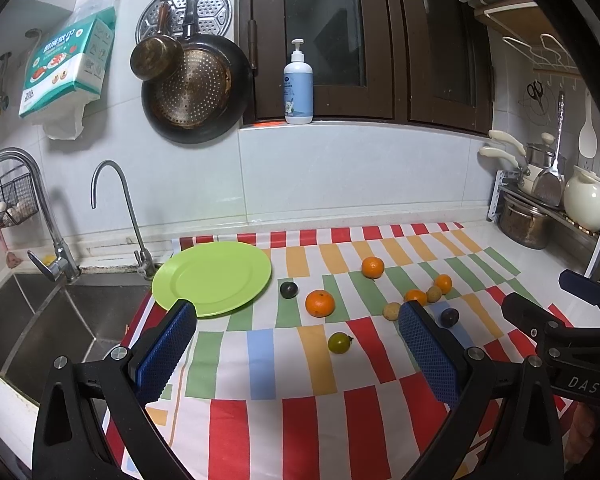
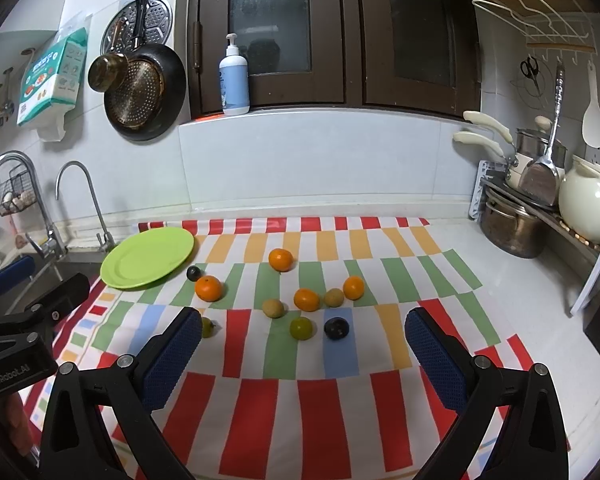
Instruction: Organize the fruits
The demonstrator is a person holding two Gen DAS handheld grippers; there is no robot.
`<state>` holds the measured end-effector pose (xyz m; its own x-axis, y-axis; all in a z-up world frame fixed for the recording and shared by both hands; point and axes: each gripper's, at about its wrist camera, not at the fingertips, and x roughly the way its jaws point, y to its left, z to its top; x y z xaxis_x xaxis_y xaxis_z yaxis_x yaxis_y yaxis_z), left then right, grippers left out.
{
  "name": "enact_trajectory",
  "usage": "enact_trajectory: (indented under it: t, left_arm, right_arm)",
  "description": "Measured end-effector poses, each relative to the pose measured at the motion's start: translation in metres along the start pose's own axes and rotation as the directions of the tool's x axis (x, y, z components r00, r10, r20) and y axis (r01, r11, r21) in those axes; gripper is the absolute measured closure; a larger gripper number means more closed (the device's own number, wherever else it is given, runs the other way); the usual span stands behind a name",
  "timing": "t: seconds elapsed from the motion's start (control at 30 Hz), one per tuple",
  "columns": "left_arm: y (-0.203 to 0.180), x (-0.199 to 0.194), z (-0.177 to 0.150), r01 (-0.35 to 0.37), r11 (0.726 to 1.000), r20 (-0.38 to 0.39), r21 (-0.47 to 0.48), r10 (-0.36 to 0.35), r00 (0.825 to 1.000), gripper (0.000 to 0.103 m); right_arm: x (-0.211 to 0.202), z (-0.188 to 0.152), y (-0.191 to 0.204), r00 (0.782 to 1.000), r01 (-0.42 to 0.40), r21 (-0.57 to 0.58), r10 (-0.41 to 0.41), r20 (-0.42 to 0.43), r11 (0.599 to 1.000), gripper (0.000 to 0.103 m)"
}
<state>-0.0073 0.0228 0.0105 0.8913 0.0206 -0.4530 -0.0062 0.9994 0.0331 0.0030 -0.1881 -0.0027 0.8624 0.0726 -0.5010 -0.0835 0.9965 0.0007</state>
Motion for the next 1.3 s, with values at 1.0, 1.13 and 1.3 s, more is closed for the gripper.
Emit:
enact_trajectory:
  t: [1.0, 1.13, 1.3]
  left_arm:
    - [0.003, 0.015, 0.0, 0.003, 1.0, -0.02, 0.013, -0.003, 1.0, 0.0]
    - [0.003, 0.023, -0.004, 0.011, 0.999, -0.022, 0.033, -0.01, 1.0, 0.001]
    - [0.002, 0.037, -0.005, 0.04, 0.998, -0.033, 0.051, -0.039, 0.999, 0.007]
  right_arm:
    - [0.012, 0.003, 0.005, 1.0, -0.016, -0.008, 0.016, -0.01, 1.0, 0.001]
    - [0.02, 0.001, 0.006, 1.0, -0.005, -0.02, 0.005, -0.023, 1.0, 0.001]
    - [0.037, -0.003, 0.007, 0.999, 0.002, -0.044, -0.004, -0.051, 0.999, 0.001]
